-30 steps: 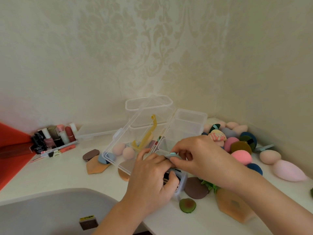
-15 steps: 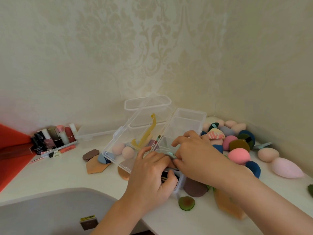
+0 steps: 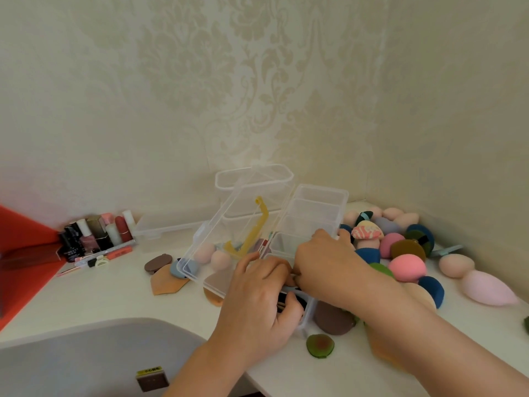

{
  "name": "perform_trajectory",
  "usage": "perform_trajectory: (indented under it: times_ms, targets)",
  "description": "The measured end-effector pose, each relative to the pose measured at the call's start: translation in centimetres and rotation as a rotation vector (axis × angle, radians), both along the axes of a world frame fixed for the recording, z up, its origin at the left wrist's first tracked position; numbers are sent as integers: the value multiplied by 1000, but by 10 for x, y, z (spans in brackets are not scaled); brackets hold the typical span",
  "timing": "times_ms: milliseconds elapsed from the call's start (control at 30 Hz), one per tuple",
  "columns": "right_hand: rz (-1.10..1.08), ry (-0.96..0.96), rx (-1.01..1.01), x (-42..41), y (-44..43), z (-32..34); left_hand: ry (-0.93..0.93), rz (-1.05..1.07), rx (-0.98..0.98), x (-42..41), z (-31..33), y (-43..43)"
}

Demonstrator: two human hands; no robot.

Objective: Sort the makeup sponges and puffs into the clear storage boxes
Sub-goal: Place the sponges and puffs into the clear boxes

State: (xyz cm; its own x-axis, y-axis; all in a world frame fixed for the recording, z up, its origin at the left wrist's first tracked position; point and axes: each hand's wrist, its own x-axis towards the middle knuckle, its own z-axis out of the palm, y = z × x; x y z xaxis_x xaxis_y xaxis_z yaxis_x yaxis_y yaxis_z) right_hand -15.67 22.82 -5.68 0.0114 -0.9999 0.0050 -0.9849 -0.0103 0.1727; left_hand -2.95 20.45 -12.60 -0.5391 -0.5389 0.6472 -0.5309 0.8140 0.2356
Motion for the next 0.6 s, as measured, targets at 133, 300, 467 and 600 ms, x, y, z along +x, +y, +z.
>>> perform_trajectory:
  times_ms: [133, 300, 467, 600]
  targets:
    - [94, -59, -47, -9, -3, -5, 6, 29, -1, -2, -1, 2]
    - [183, -74, 25, -21, -5, -10, -8, 36, 18, -3, -1, 5]
    - [155, -108, 138, -20, 6, -2, 18, -5, 29, -3, 0, 9]
    - [104, 96, -76, -8, 8, -1, 19, 22, 49, -5, 0, 9]
